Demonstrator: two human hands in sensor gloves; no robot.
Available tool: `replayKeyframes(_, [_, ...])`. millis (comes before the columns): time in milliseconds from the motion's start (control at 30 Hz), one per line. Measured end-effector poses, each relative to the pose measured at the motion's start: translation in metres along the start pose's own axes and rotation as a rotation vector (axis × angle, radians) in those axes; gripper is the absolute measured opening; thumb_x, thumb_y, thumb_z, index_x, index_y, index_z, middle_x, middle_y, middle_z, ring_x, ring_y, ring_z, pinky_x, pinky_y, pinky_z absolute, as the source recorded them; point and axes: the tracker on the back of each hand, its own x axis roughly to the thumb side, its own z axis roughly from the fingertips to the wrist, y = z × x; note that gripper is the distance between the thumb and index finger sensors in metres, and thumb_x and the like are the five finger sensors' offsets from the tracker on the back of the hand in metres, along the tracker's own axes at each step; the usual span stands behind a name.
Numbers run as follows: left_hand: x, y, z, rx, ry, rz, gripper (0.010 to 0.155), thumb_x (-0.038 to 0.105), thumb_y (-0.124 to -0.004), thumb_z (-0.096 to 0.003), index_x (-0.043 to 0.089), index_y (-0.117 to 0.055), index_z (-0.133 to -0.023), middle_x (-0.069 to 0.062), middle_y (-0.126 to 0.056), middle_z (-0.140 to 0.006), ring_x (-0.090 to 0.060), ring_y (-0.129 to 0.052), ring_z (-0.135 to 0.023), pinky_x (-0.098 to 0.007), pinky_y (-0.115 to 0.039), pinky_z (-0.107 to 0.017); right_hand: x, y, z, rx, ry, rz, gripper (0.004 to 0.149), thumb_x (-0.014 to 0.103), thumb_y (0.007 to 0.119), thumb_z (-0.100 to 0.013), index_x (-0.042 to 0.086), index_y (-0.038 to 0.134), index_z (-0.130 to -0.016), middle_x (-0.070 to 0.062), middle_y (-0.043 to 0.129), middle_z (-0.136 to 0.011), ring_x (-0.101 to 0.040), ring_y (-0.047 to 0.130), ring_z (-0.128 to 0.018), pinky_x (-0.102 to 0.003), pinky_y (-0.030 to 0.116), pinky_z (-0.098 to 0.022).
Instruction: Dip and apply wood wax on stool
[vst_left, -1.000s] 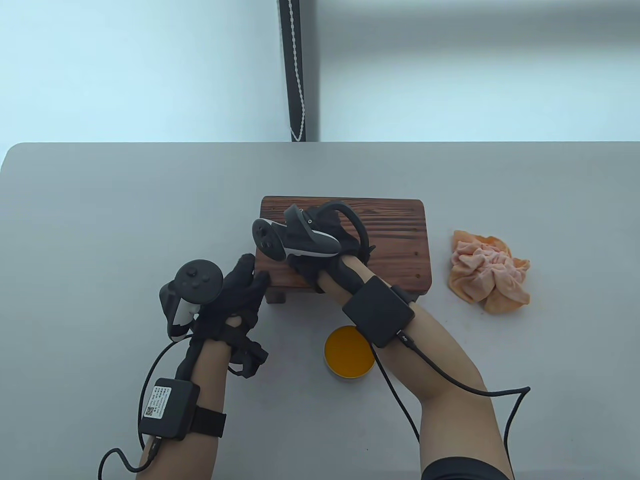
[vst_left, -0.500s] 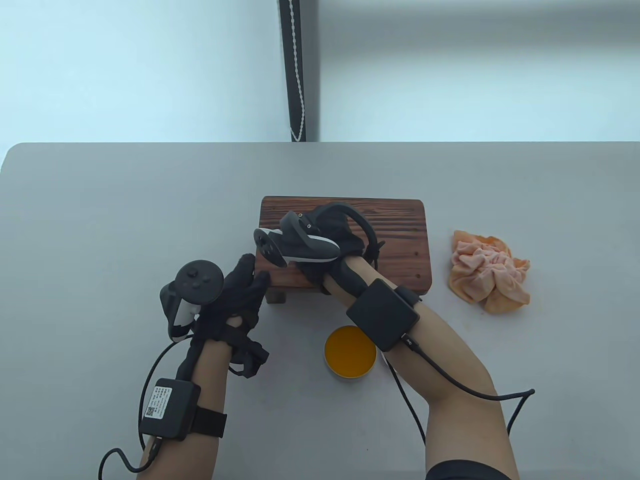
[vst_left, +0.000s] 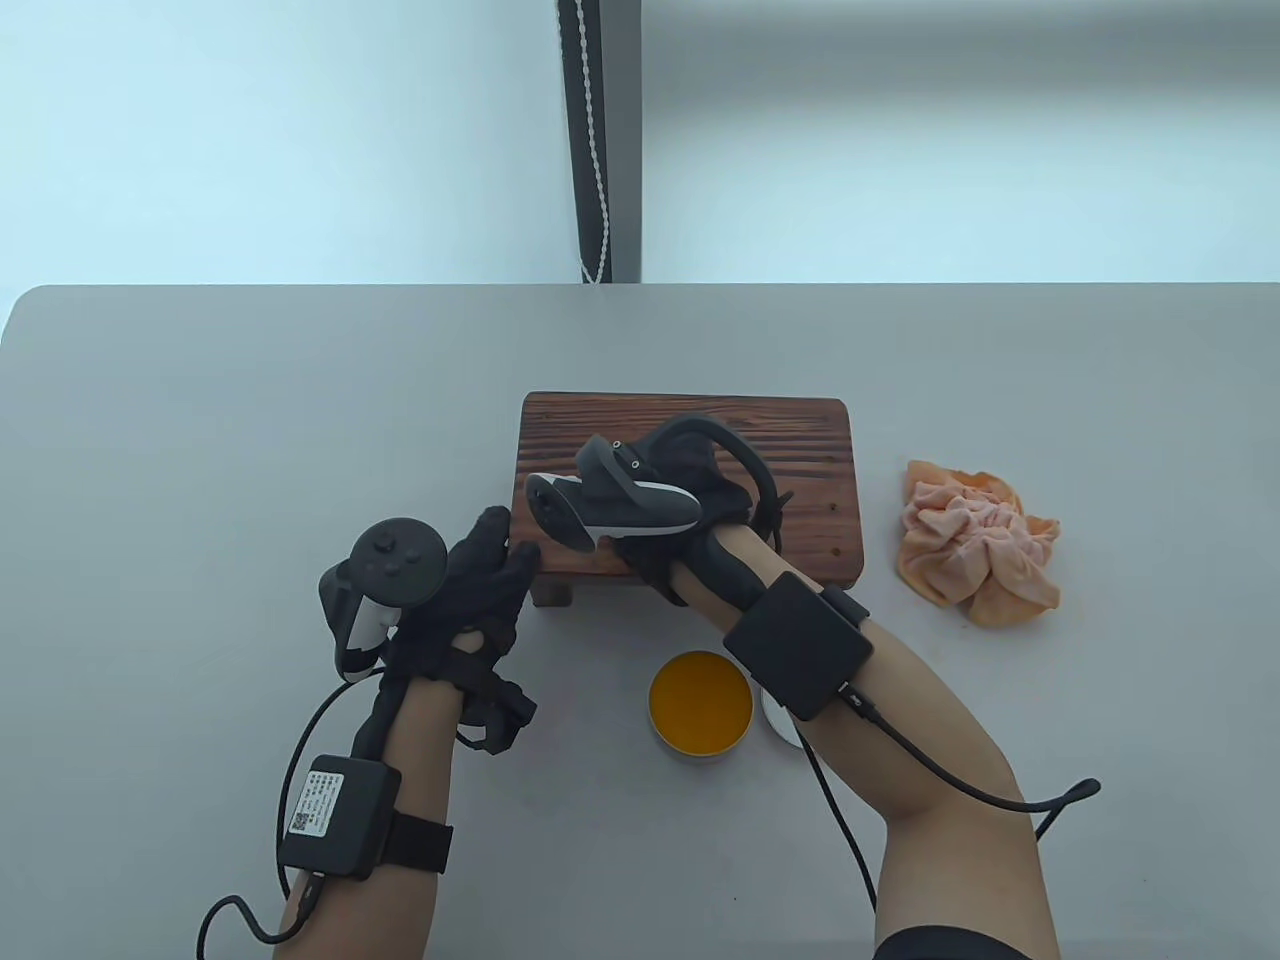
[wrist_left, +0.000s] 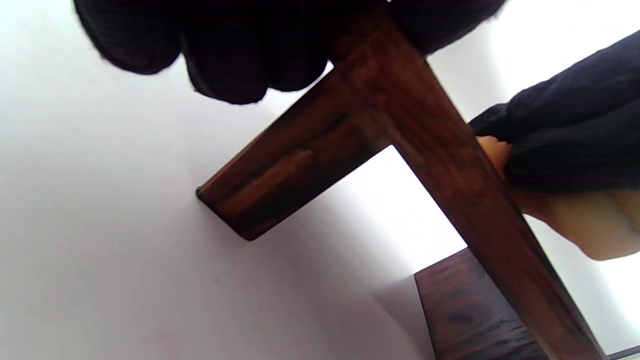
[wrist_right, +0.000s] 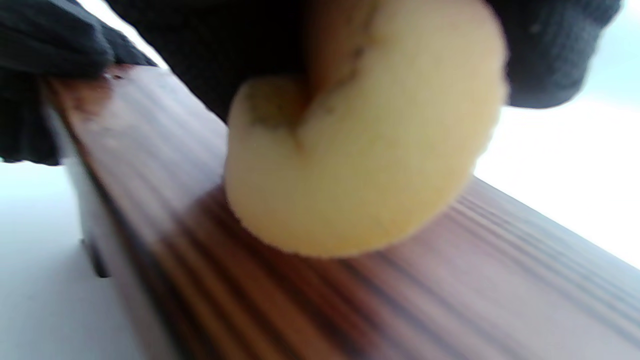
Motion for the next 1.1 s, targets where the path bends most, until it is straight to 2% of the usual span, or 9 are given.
replayKeyframes(133, [0.001, 0.0, 0.0, 0.003, -0.001, -0.025, 0.08, 0.042, -0.067, -0.0616, -0.011, -0.046, -0.117, -0.032, -0.077, -0.097, -0.052, -0.083, -0.082, -0.075, -0.069, -0.061, -0.012, 0.005, -0.012, -0.072, 0.085, -0.059, 0.036, 0.024, 0.097, -0.048, 0.021, 0.096, -0.084, -0.023, 0.105, -0.07, -0.039, 0.106, -0.054, -0.062, 0.09, -0.044])
replayKeyframes(233, [0.001, 0.0, 0.0, 0.004, 0.0, -0.018, 0.079, 0.042, -0.067, -0.0615, -0.01, -0.046, -0.117, -0.032, -0.078, -0.097, -0.052, -0.083, -0.082, -0.075, -0.069, -0.061, -0.023, 0.01, -0.016, -0.058, 0.147, -0.037, 0.037, 0.024, 0.096, -0.049, 0.021, 0.095, -0.085, -0.024, 0.105, -0.071, -0.039, 0.106, -0.054, -0.062, 0.09, -0.044])
replayKeyframes(333, [0.001, 0.001, 0.0, -0.004, 0.001, -0.011, 0.08, 0.042, -0.068, -0.0616, -0.01, -0.046, -0.118, -0.032, -0.077, -0.097, -0.052, -0.082, -0.082, -0.075, -0.068, -0.061, -0.017, 0.008, -0.005, -0.005, 0.1, 0.049, 0.037, 0.023, 0.097, -0.048, 0.017, 0.095, -0.084, -0.025, 0.105, -0.069, -0.04, 0.106, -0.053, -0.063, 0.09, -0.044])
replayKeyframes(433, [0.002, 0.0, 0.0, -0.004, -0.001, -0.012, 0.08, 0.042, -0.068, -0.0616, -0.011, -0.046, -0.117, -0.032, -0.077, -0.097, -0.052, -0.083, -0.082, -0.076, -0.068, -0.061, -0.009, 0.004, 0.007, 0.022, 0.041, 0.005, 0.037, 0.024, 0.098, -0.047, 0.014, 0.097, -0.083, -0.025, 0.106, -0.067, -0.04, 0.107, -0.051, -0.062, 0.09, -0.042])
replayKeyframes(567, [0.006, 0.0, 0.002, 0.02, 0.0, -0.069, 0.079, 0.042, -0.067, -0.0615, -0.011, -0.048, -0.117, -0.032, -0.079, -0.096, -0.051, -0.084, -0.081, -0.075, -0.069, -0.06, -0.018, 0.008, -0.003, -0.038, 0.113, -0.033, 0.036, 0.025, 0.097, -0.048, 0.021, 0.096, -0.084, -0.023, 0.105, -0.07, -0.039, 0.106, -0.054, -0.062, 0.09, -0.044])
replayKeyframes(667, [0.005, 0.0, 0.002, 0.015, 0.002, -0.053, 0.079, 0.042, -0.067, -0.0614, -0.01, -0.048, -0.117, -0.031, -0.079, -0.096, -0.051, -0.084, -0.081, -0.075, -0.069, -0.061, -0.031, 0.015, -0.007, -0.064, 0.189, -0.027, 0.037, 0.024, 0.096, -0.049, 0.021, 0.094, -0.085, -0.024, 0.105, -0.071, -0.04, 0.106, -0.053, -0.062, 0.09, -0.043])
replayKeyframes(833, [0.005, 0.0, 0.002, 0.025, -0.004, -0.055, 0.079, 0.042, -0.068, -0.0615, -0.011, -0.049, -0.116, -0.032, -0.079, -0.096, -0.051, -0.084, -0.081, -0.076, -0.069, -0.061, -0.023, 0.01, 0.011, 0.024, 0.111, 0.0, 0.038, 0.023, 0.098, -0.047, 0.014, 0.097, -0.084, -0.026, 0.106, -0.067, -0.041, 0.106, -0.051, -0.063, 0.089, -0.042])
replayKeyframes(900, [0.006, 0.0, 0.002, 0.03, -0.006, -0.075, 0.079, 0.042, -0.067, -0.0616, -0.012, -0.049, -0.116, -0.032, -0.079, -0.096, -0.051, -0.084, -0.081, -0.075, -0.069, -0.061, -0.022, 0.01, 0.013, 0.007, 0.083, -0.059, 0.038, 0.024, 0.098, -0.047, 0.014, 0.097, -0.084, -0.026, 0.105, -0.068, -0.041, 0.106, -0.052, -0.063, 0.089, -0.043])
replayKeyframes(1100, [0.006, 0.0, 0.002, 0.027, -0.005, -0.071, 0.079, 0.042, -0.067, -0.0614, -0.011, -0.049, -0.116, -0.032, -0.079, -0.096, -0.051, -0.084, -0.081, -0.075, -0.069, -0.06, -0.042, 0.019, 0.002, -0.075, 0.184, -0.107, 0.037, 0.024, 0.096, -0.049, 0.02, 0.095, -0.085, -0.025, 0.104, -0.072, -0.041, 0.105, -0.054, -0.063, 0.089, -0.043])
